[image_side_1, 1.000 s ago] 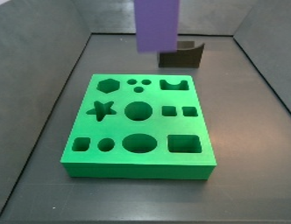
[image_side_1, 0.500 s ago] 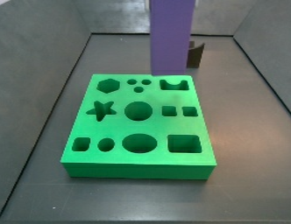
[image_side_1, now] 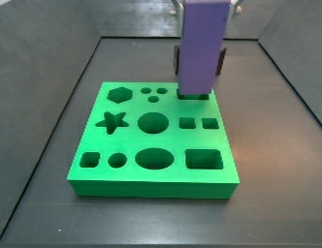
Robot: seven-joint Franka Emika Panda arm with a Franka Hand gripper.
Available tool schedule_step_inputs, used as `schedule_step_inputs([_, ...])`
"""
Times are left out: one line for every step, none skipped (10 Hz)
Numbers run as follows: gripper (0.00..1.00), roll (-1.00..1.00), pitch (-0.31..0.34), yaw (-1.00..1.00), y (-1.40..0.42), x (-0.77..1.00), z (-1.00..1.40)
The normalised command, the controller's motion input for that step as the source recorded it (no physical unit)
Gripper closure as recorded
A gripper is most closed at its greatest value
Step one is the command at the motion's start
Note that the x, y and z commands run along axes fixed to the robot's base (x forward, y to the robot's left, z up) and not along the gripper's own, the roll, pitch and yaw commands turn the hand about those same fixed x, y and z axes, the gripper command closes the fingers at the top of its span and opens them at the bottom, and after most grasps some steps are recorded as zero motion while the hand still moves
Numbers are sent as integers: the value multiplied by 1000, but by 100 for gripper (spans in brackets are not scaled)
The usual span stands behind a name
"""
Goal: Insert the arch object.
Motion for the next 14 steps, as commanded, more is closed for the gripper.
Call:
schedule_step_inputs([100,60,61,-120,223,257,-300])
schedule_step_inputs([100,1,41,-149,171,171,-291])
schedule_step_inputs([100,-23,0,-174,29,0,-280])
schedule_step_inputs([100,-77,0,-129,0,0,-269])
schedule_step_inputs([100,-136,-7,-63,0,-34,-240])
schedule_step_inputs([100,-167,-10,0,0,-117,-149])
schedule_step_inputs([100,-140,-11,0,-34,-109,-60])
schedule_step_inputs([100,-106,-26,0,-74,-126,-14])
schedule_step_inputs([100,-80,-33,0,-57,-180,0])
schedule_step_inputs([100,-86,-33,0,0,-171,0])
schedule_step_inputs([100,0,0,-114,40,-31,-60])
schedule_step_inputs([100,0,0,-174,66,-40,-117])
schedule_step_inputs([100,-44,0,-154,6,23,-249])
schedule_step_inputs([100,-29,0,-77,0,97,-257])
